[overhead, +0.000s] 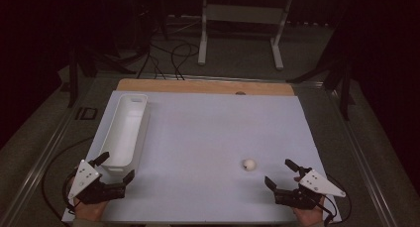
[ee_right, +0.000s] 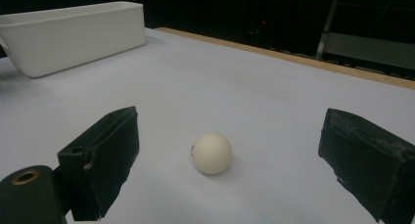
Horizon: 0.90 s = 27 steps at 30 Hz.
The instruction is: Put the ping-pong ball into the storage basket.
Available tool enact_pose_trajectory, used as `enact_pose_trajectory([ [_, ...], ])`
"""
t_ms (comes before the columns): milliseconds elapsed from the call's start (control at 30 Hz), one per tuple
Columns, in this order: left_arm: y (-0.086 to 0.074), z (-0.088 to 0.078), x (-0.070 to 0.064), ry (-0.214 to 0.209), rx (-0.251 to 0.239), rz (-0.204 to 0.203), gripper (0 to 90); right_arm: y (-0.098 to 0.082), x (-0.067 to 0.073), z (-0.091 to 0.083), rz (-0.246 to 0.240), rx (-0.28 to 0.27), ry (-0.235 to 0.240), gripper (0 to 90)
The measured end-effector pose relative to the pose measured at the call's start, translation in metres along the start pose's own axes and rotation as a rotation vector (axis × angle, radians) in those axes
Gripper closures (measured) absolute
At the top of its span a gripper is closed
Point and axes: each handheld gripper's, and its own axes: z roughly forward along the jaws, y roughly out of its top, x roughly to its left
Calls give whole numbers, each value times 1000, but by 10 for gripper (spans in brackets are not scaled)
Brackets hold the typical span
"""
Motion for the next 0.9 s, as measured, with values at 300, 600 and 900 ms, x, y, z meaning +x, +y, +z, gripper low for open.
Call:
enact_pose_trajectory([
  [300,0,0,-2,3,3,9,0,2,-4,0,26,7,-21,79],
  [600,0,1,-4,7,10,21,0,8,-5,1,48,19,-10,79],
  [900,0,-1,-5,23,1,24,0,19,-7,0,44,15,-16,79],
])
